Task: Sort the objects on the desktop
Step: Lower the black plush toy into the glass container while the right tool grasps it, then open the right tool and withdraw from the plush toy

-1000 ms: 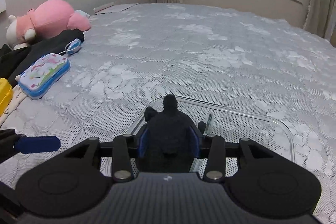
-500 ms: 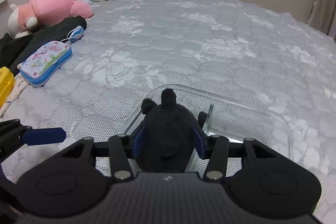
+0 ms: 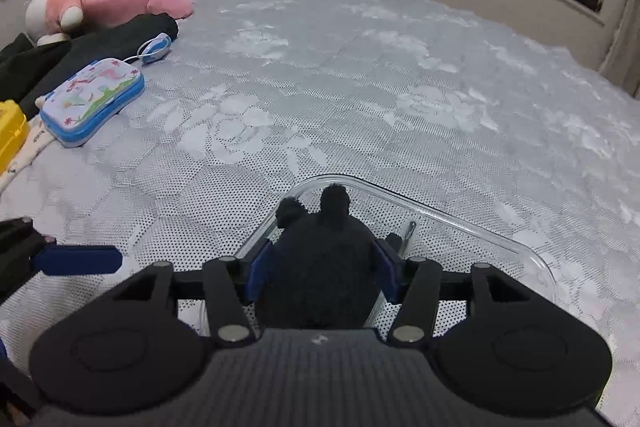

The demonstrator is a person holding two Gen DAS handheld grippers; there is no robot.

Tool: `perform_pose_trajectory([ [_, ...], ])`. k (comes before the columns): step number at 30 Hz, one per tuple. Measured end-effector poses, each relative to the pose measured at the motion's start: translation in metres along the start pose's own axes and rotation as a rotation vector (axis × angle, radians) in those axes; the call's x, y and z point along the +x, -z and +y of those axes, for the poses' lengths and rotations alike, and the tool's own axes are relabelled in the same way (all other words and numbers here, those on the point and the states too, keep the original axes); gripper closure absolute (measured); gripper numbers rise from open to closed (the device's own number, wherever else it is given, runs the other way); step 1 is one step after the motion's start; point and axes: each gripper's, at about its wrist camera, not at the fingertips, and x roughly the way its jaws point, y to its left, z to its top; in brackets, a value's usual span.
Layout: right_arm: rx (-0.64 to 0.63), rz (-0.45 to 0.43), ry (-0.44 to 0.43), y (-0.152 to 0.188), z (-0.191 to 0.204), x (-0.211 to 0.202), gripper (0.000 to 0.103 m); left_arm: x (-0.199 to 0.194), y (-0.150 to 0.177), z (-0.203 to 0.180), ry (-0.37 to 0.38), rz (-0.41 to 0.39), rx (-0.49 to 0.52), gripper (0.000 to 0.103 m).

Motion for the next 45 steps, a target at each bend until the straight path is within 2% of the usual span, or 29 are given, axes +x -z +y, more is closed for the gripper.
perform_pose_trajectory([
  [6, -0.004, -0.03, 0.058, 0.001, 0.01, -0.005, 0.058, 0.001, 0.001, -0.003, 0.001, 0.003, 0.015, 0.002],
  [16, 0.18, -0.116, 0.062, 0.004, -0.005, -0.009, 0.059, 0.006, 0.001, -0.001, -0.009, 0.017, 0.014, 0.002],
  [26, 0.105, -0.095, 0.12, 0.018, 0.015, -0.011, 0.058, 0.011, 0.003, -0.002, -0.018, 0.034, 0.029, 0.002],
  [29, 0.12, -0.079, 0.109, 0.017, 0.014, -0.01, 0.051, 0.011, 0.004, -0.003, -0.02, 0.039, 0.035, 0.002],
  [32, 0.16, -0.085, 0.065, 0.016, 0.002, -0.018, 0.051, 0.01, 0.005, -0.002, -0.019, 0.04, 0.036, 0.002],
  [35, 0.209, -0.166, 0.056, 0.019, -0.017, -0.051, 0.051, 0.009, 0.006, -0.001, -0.016, 0.04, 0.034, 0.002],
  [37, 0.209, -0.227, 0.076, 0.027, -0.029, -0.08, 0.046, 0.006, 0.005, -0.001, 0.003, 0.03, 0.024, 0.002],
  [39, 0.19, -0.273, 0.103, 0.041, -0.037, -0.106, 0.024, 0.002, 0.005, -0.002, 0.041, 0.021, 0.008, 0.002],
  [41, 0.165, -0.3, 0.134, 0.06, -0.042, -0.126, 0.019, -0.001, 0.006, -0.008, 0.068, 0.017, 0.012, 0.002],
  [44, 0.103, -0.298, 0.193, 0.093, -0.042, -0.146, 0.017, -0.001, 0.01, -0.024, 0.078, 0.016, 0.055, 0.002],
  [45, 0.089, -0.289, 0.209, 0.103, -0.042, -0.149, 0.012, -0.001, 0.011, -0.03, 0.081, 0.016, 0.069, 0.002],
])
